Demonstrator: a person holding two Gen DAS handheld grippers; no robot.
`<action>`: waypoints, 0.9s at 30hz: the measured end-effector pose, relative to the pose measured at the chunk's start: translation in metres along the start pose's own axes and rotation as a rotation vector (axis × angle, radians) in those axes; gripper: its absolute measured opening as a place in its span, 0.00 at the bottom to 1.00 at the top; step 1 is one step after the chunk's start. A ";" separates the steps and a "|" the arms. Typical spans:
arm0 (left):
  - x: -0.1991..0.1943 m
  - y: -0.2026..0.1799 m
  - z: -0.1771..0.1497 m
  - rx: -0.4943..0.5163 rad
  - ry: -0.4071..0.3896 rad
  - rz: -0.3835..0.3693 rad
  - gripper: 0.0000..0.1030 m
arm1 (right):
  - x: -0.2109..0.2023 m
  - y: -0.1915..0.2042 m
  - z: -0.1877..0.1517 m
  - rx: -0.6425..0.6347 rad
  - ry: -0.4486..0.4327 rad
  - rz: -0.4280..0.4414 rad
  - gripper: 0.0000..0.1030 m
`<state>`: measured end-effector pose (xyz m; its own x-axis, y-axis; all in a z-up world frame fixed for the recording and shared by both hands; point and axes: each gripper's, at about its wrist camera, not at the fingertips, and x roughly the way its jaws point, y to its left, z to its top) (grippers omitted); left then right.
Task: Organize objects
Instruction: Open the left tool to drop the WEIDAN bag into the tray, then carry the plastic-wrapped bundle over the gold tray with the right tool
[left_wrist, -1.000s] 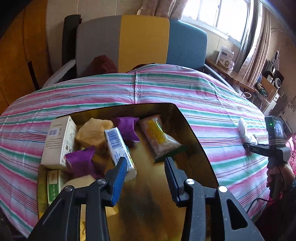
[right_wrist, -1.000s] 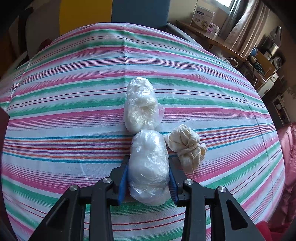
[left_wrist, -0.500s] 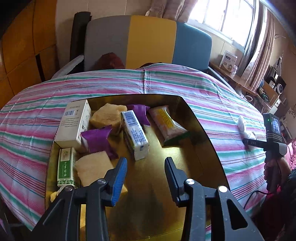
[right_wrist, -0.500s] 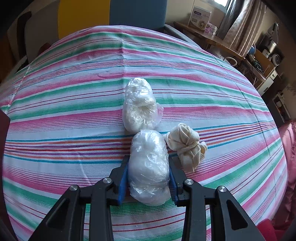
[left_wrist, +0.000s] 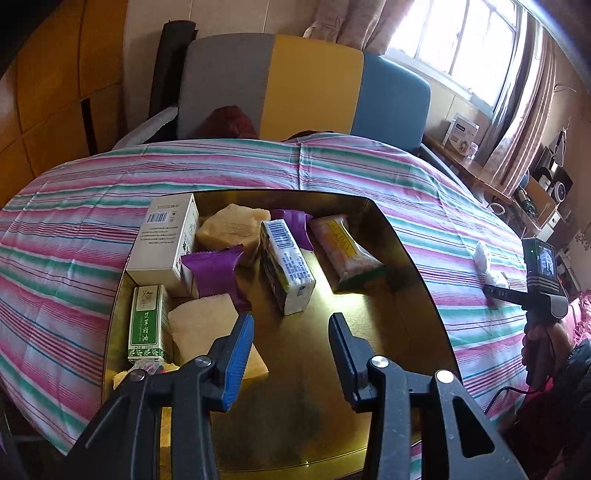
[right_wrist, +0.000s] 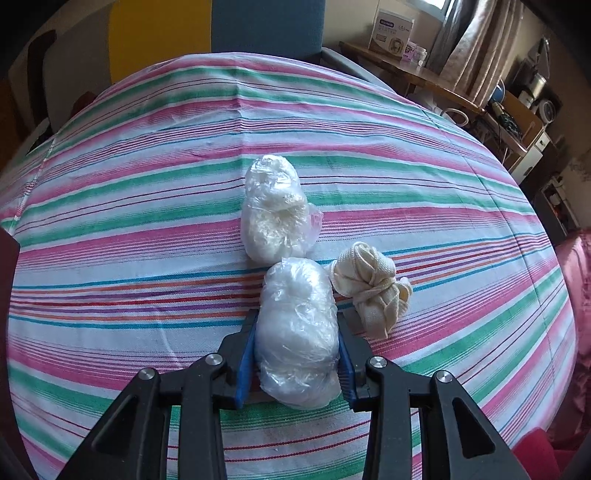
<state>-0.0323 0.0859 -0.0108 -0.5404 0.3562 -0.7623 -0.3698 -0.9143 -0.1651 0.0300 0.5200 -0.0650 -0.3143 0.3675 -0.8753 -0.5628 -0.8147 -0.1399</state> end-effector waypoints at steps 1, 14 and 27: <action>0.000 0.000 0.000 -0.002 0.000 0.000 0.41 | -0.001 0.002 0.000 -0.009 0.000 -0.006 0.35; -0.004 -0.002 -0.004 0.008 -0.002 0.021 0.41 | 0.003 -0.006 0.003 0.016 0.020 0.023 0.36; -0.017 0.008 -0.011 0.026 -0.014 0.064 0.41 | -0.003 0.007 -0.002 -0.035 0.005 -0.030 0.35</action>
<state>-0.0178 0.0710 -0.0064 -0.5743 0.3001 -0.7617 -0.3535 -0.9301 -0.0999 0.0286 0.5122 -0.0640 -0.2943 0.3896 -0.8727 -0.5450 -0.8185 -0.1816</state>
